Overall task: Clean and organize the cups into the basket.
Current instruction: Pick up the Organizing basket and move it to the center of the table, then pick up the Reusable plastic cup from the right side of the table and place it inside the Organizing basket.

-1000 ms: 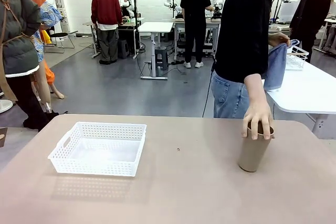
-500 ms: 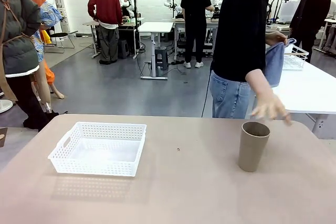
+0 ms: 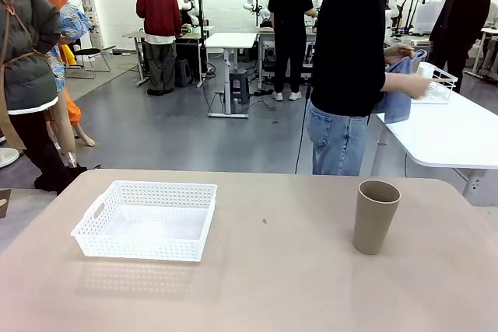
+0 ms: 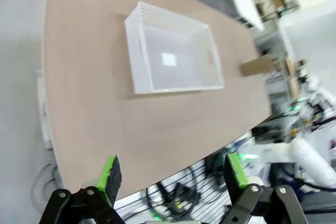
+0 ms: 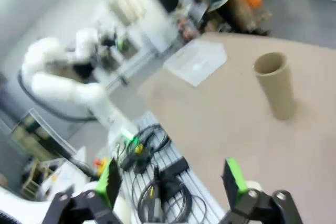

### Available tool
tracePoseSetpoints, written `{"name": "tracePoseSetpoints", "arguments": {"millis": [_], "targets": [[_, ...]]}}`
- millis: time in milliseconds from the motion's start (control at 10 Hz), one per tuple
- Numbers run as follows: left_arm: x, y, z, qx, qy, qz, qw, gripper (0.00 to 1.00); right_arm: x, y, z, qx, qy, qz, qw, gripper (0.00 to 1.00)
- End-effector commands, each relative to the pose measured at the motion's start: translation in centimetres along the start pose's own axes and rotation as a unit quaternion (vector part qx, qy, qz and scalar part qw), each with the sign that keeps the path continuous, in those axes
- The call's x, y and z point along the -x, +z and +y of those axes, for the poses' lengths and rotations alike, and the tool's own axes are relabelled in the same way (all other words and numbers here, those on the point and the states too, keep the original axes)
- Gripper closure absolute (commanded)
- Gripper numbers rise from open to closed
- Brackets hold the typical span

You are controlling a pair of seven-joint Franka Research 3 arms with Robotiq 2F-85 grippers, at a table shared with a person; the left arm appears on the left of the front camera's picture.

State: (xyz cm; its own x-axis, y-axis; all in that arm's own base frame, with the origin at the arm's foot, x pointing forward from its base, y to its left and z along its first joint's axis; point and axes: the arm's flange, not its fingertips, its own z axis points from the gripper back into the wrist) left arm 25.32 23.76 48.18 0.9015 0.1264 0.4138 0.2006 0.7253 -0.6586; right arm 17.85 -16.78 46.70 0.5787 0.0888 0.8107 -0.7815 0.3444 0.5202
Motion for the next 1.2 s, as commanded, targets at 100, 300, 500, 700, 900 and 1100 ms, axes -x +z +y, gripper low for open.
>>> {"name": "tracePoseSetpoints", "arguments": {"millis": [100,300,500,700,900,1100], "targets": [[-1.8,-4.4,-3.8,-0.131,-0.074,0.056,0.987,0.00,-1.1,-4.5,-3.8,-0.022,0.113,0.100,0.988,0.00],[-3.5,-7.2,-6.0,-0.188,-0.102,0.066,0.974,0.00,-2.3,-6.2,-4.8,-0.049,0.133,0.114,0.983,0.00],[-4.9,-11.3,-8.9,-0.253,-0.133,0.070,0.956,0.00,-3.3,-8.0,-5.6,-0.056,0.142,0.114,0.982,0.00],[-6.5,-14.8,-11.3,-0.292,-0.141,0.064,0.944,0.00,-3.2,-8.8,-6.7,-0.029,0.126,0.094,0.987,0.00],[-7.5,-18.1,-13.1,-0.314,-0.142,0.066,0.936,0.00,-2.8,-8.0,-5.3,-0.053,0.130,0.120,0.983,0.00],[-7.6,-21.9,-13.6,-0.332,-0.144,0.080,0.929,0.00,-2.8,-8.0,-5.3,-0.053,0.130,0.120,0.983,0.00]]}}
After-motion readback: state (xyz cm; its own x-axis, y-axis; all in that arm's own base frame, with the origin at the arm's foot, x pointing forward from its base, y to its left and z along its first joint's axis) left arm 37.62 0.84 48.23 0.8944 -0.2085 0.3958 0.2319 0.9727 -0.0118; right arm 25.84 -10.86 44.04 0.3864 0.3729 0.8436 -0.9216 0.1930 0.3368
